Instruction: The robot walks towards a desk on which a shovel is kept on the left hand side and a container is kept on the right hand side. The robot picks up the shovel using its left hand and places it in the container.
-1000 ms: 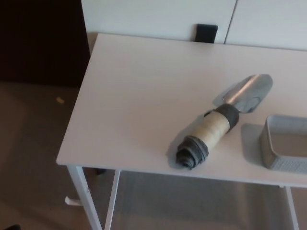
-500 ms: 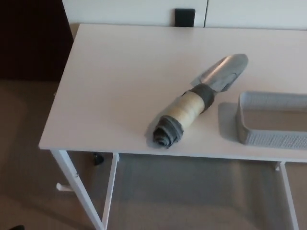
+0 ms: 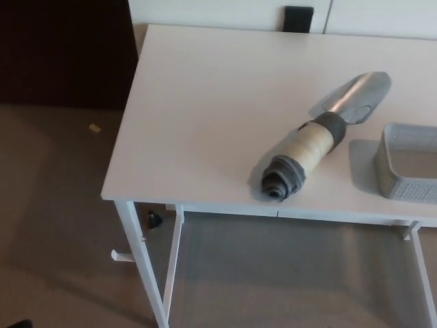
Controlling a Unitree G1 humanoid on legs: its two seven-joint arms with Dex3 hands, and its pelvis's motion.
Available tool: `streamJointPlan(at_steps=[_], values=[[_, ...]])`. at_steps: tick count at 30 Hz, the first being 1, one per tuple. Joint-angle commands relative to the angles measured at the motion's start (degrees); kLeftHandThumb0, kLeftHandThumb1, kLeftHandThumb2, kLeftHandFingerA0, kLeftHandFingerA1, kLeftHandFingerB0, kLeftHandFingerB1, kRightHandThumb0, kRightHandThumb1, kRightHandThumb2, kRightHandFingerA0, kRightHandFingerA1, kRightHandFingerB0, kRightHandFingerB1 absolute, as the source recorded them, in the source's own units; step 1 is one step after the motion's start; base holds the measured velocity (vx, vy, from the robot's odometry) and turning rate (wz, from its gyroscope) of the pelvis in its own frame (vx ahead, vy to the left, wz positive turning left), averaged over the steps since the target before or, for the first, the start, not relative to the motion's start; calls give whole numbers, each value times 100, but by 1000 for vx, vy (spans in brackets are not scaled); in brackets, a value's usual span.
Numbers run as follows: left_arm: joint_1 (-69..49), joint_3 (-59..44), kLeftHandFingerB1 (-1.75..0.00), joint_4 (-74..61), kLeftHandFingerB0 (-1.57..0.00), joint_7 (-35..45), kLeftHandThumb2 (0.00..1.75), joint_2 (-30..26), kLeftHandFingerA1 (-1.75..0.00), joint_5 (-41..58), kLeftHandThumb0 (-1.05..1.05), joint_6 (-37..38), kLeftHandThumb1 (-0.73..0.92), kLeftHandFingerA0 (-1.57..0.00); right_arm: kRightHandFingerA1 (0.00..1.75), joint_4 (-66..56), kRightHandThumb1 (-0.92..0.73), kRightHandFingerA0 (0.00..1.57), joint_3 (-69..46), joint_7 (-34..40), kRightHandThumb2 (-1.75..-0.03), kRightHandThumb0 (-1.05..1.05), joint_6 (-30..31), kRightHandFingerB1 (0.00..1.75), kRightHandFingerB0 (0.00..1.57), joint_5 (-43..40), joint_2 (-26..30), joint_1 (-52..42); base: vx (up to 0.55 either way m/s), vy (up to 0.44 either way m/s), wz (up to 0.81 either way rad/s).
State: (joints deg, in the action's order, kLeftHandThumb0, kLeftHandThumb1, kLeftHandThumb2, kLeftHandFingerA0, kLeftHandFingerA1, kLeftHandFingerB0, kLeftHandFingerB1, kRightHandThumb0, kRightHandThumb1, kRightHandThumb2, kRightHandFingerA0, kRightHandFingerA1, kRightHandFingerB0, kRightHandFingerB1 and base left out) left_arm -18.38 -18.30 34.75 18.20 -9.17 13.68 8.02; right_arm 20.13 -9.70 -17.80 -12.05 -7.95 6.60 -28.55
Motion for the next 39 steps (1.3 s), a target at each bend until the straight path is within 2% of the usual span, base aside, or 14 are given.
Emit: streamJointPlan(at_steps=[1, 12, 13, 15, 16, 22, 23, 24, 28, 39], values=[[38, 11, -42, 65, -44, 10, 62, -52, -49, -35, -23, 178, 52, -52, 53, 92, -48, 59, -46, 8, -68, -36, -65, 45, 38, -49, 49, 29, 10, -120, 3], [73, 61, -44, 43, -44, 18, 64, -60, -51, -83, -26, 283, 51, -53, 53, -77, -48, 58, -18, 52, -69, -37, 76, 45, 37, -10, 83, 89, 1, -28, 1], [57, 70, -38, -1, -47, -3, 57, -56, -47, -84, -19, 255, 58, -57, 52, -118, -48, 56, -20, 46, -68, -37, 109, 44, 37, -22, 81, 72, 0, 0, 0], [70, 62, -39, -26, -48, -43, 57, -43, -46, -57, -19, 170, 57, -57, 52, -97, -48, 54, -39, 4, -68, -38, 77, 45, 37, -69, 75, 83, 0, 0, 0], [81, 62, -44, -11, -46, -46, 64, -44, -50, -52, -26, 173, 51, -53, 52, -112, -47, 55, -50, -2, -68, -38, 118, 45, 37, -98, 69, 85, 0, 0, 0], [90, 107, -44, 15, -46, -32, 65, -44, -52, -71, -27, 216, 51, -55, 51, -163, -47, 54, -52, 35, -69, -39, 140, 45, 37, -55, 87, 20, -12, -18, 21], [99, 103, -39, 40, -48, -16, 57, -47, -47, -60, -19, 218, 57, -58, 51, -181, -48, 54, -53, 22, -68, -38, 151, 44, 36, -71, 86, 7, -56, -79, 36], [102, 103, -44, 50, -47, -43, 64, -45, -51, -71, -26, 224, 51, -56, 52, -182, -48, 55, -53, 15, -68, -38, 144, 44, 36, -80, 83, 4, -42, -73, -18], [49, 113, -44, -62, -47, -82, 63, -41, -51, -61, -24, 161, 51, -56, 53, -33, -47, 57, -66, -27, -68, -38, 50, 45, 37, -97, 76, 52, -25, 8, -1], [150, 101, -45, 35, -47, -52, 64, -92, -51, -63, -27, 242, 50, -57, 52, -248, -47, 57, -21, 80, -68, -36, 210, 45, 37, -49, 66, 106, 16, 198, -10]])
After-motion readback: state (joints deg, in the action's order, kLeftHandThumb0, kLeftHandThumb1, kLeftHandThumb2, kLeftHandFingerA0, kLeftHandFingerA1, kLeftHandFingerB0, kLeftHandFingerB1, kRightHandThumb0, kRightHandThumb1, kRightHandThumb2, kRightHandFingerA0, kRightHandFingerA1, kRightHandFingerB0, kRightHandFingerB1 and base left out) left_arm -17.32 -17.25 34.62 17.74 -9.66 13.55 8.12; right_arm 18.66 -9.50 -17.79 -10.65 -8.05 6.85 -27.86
